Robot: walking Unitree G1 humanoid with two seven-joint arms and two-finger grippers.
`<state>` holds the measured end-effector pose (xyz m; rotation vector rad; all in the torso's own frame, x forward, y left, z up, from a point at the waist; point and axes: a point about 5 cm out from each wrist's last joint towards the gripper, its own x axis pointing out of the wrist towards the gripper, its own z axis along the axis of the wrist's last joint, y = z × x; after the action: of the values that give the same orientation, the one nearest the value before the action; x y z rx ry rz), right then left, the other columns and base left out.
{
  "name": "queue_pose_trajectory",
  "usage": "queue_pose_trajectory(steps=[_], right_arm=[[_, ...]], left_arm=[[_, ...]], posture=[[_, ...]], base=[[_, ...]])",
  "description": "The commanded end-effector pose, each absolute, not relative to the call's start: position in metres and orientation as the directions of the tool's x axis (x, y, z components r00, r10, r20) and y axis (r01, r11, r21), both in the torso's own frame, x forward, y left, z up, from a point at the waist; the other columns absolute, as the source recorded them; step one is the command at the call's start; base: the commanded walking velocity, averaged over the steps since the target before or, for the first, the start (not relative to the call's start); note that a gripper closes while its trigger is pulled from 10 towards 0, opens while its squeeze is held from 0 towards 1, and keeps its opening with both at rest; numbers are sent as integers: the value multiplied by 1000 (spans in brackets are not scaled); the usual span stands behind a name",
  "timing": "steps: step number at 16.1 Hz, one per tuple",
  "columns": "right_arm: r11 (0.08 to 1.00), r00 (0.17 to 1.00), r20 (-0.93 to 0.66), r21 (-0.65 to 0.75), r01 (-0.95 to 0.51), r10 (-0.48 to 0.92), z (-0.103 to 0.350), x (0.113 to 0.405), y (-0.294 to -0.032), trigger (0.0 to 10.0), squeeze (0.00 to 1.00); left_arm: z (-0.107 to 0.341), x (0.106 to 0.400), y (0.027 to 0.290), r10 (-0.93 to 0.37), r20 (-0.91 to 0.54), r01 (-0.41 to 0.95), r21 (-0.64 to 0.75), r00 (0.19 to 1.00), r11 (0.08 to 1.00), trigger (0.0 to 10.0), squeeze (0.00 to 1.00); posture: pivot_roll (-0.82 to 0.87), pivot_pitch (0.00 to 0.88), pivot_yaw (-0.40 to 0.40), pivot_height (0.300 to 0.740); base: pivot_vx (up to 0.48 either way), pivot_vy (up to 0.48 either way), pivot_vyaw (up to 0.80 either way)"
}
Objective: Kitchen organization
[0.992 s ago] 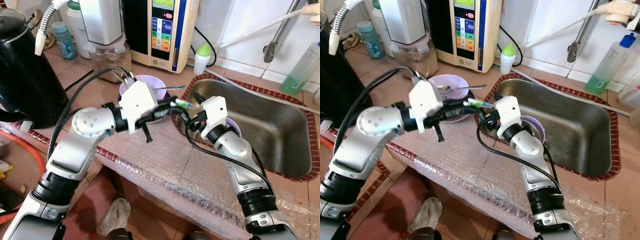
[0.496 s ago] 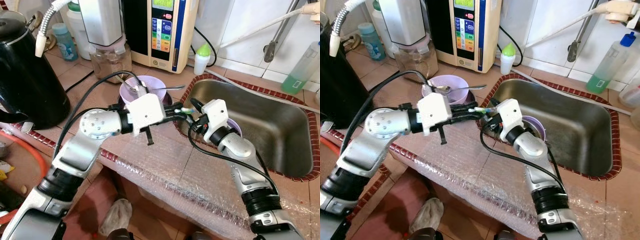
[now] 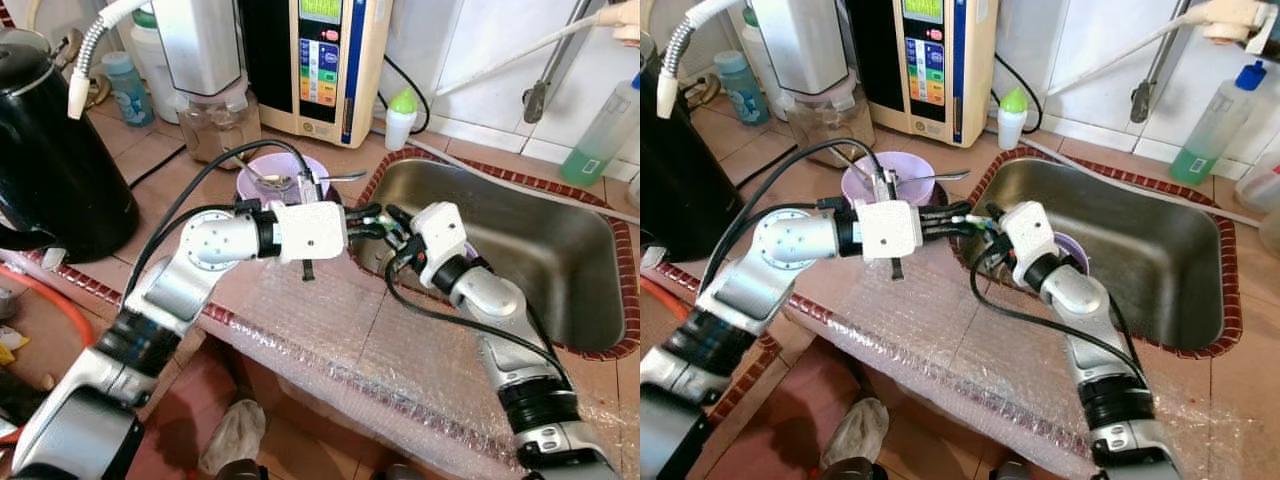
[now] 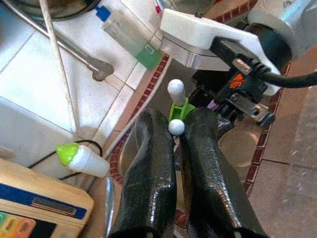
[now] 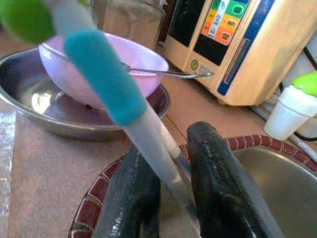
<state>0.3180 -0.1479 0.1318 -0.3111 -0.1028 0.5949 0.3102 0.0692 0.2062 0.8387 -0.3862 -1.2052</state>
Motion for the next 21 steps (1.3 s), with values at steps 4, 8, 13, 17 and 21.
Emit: queue_pose_trajectory(steps=[4, 8, 13, 17, 21], right_arm=[[765, 798, 83, -357, -536, 597, 146, 319, -137, 0, 0], [749, 784, 76, -364, -554, 616, 143, 325, -128, 0, 0], [800, 856, 68, -399, -447, 512, 138, 336, -141, 0, 0], [852, 931, 60, -427, -302, 360, 137, 346, -159, 0, 0], [934, 993, -25, -338, -117, 115, 122, 355, -198, 10000, 1000]], left_arm=[[179, 320, 87, -871, -287, 668, 742, 399, 62, 10000, 145], [181, 326, 91, -863, -220, 640, 755, 455, 145, 10000, 1000], [171, 321, 91, -871, -188, 649, 739, 453, 178, 10000, 1000], [166, 320, 98, -824, -66, 664, 630, 562, 402, 10000, 1000], [147, 312, 107, -692, 53, 634, 356, 720, 687, 10000, 1000]], posture=[[-77, 0, 36, 740], [-49, 0, 1, 740], [-30, 0, -10, 740], [-26, 0, -7, 740], [-16, 0, -22, 740]], base=[[0, 0, 0], [0, 0, 0], [0, 0, 0], [0, 0, 0], [0, 0, 0]])
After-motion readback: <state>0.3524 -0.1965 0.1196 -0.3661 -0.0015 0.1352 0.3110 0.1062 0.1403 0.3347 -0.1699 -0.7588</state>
